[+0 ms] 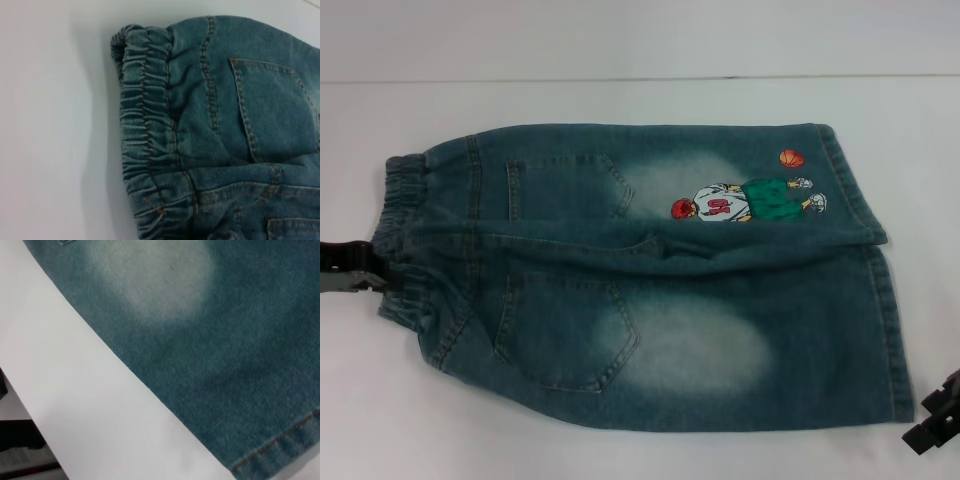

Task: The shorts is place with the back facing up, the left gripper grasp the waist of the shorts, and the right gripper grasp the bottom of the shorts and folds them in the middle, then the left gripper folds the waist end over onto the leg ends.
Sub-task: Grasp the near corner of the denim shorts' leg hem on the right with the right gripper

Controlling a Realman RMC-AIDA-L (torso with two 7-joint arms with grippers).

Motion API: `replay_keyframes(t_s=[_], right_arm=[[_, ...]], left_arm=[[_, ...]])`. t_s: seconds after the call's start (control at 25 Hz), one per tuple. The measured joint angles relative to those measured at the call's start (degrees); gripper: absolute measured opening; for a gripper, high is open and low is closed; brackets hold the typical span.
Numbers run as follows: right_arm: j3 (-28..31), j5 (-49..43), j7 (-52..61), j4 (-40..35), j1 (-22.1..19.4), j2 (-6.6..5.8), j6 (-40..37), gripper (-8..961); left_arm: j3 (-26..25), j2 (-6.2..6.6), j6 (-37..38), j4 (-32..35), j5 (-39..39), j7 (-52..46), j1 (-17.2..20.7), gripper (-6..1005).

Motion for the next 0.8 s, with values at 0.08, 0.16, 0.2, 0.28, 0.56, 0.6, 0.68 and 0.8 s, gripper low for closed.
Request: replay_keyframes(t_s=[0.08,0.16,0.2,0.28,0.56,0.6,0.68,0.8], right_arm=[[0.0,0.0,0.0,0.4,0.3,-0.01,0.3,702],[0.0,0.0,0.0,0.6,0.5,0.07,0.5,701],[0.0,0.0,0.0,0.9,0.7,0.09,0.7,700],[0.0,0.0,0.0,1.5,1.1,0.10,1.3,699],[0.1,0.3,0.0,2.5,1.7,0.15,2.9,694],[0.3,0.4,0.0,2.5,1.8,0.19,3.0,693],[0.7,0.7,-0.1,2.5,2.0,0.23,3.0,692],[1.0,2.1,-0.5,2.5,2.1,0.23,3.1,690]], left_arm=[[0.0,-0.03,0.0,0.0,0.0,0.0,0.0,74],[0.0,-0.08,0.0,0.0,0.0,0.1,0.0,76],[0.0,-0.11,0.0,0.0,0.0,0.1,0.0,77],[0.0,-0.19,0.0,0.0,0.0,0.1,0.0,78],[0.0,-0.35,0.1,0.2,0.0,0.2,0.0,83],[0.0,-0.35,0.1,0.3,0.0,0.2,0.0,84],[0.0,-0.39,0.0,0.3,0.0,0.2,0.0,85],[0.0,-0.44,0.0,0.3,0.0,0.2,0.0,87]])
